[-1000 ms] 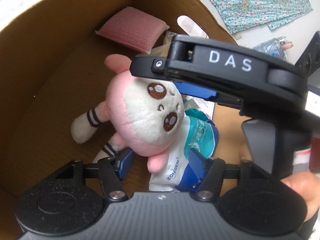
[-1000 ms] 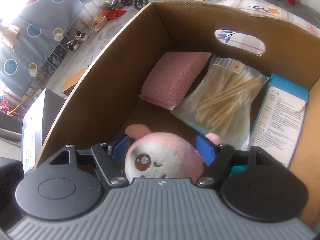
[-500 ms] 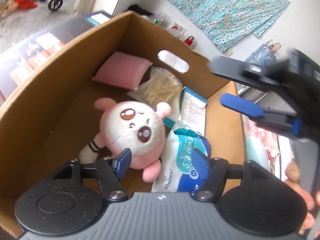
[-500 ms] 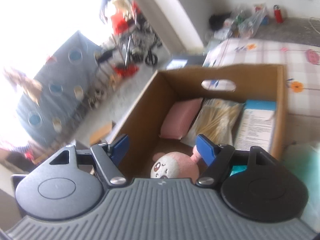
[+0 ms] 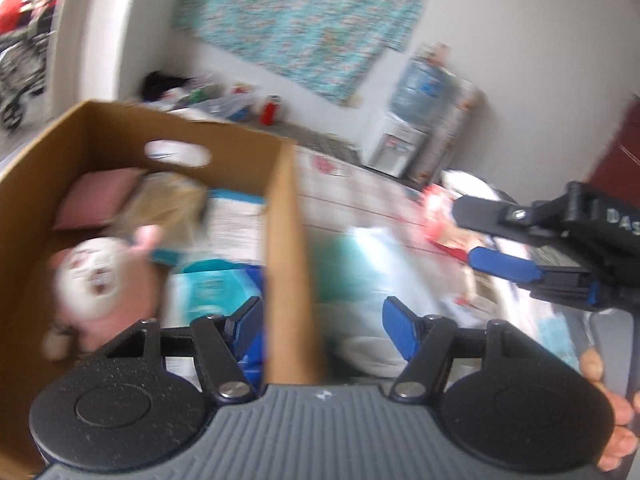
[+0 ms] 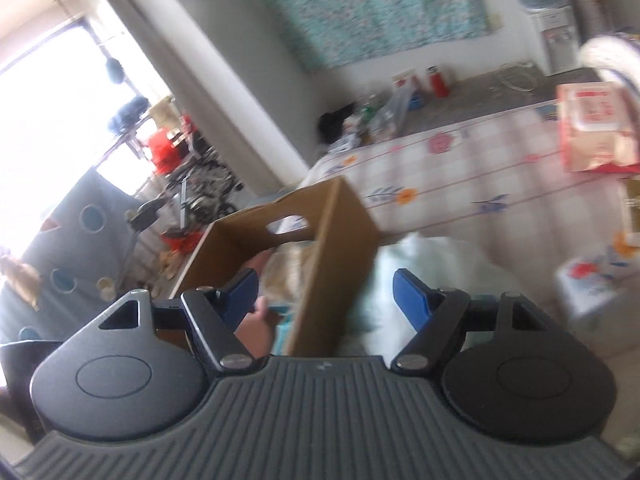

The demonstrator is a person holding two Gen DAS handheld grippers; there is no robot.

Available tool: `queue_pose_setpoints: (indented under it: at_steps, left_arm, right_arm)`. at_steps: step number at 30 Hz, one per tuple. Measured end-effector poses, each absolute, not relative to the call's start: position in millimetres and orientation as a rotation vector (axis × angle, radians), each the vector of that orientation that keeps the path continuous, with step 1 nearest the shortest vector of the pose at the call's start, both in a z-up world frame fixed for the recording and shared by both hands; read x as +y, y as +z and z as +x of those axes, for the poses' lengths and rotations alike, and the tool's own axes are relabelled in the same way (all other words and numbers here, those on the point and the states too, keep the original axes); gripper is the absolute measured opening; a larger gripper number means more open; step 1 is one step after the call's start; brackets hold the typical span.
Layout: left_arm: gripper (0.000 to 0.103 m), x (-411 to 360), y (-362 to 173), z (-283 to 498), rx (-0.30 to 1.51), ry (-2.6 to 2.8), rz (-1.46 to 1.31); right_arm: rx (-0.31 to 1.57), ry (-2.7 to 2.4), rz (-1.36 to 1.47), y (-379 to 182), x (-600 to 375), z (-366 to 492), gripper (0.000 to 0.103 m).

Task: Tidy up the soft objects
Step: 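Move the right tool to the bed and grasp the rolled light-blue towel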

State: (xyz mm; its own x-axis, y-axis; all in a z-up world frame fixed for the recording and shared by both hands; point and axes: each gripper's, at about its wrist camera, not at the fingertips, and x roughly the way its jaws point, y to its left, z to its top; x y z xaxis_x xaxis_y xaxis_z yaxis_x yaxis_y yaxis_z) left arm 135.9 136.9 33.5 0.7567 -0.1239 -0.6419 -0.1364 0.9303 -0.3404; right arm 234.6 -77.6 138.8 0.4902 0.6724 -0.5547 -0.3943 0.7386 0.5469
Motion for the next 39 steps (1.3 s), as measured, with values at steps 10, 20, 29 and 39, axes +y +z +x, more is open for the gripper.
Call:
queue_pose_setpoints:
  at_steps: [10,20,29,39]
  left_arm:
    - [0.067,6.6,25.5,169.9,0.726,-0.250,-0.254]
    - [0.067,-96.1,-10.3,198.5,0.778,-0.459,-0.175]
    - [0.067,-162.2,-35.3,228.3,0.831,-0.608,-0.166]
    - [0.059,-201.0,-56.2,263.2,0.908,-0.663,-0.206]
  right_arm:
    - [0.768,0.450,0.374,132.9,-202.5,221.2,0.074]
    - [0.766,0.190,0.360,104.9,-328.9,228.7,0.074]
    - [0.839,0.039,0.413,52.4,-398.1,262.1,0.068]
    - [0.947,0.018,0.419,16.3,-405.8,283.3,0.050]
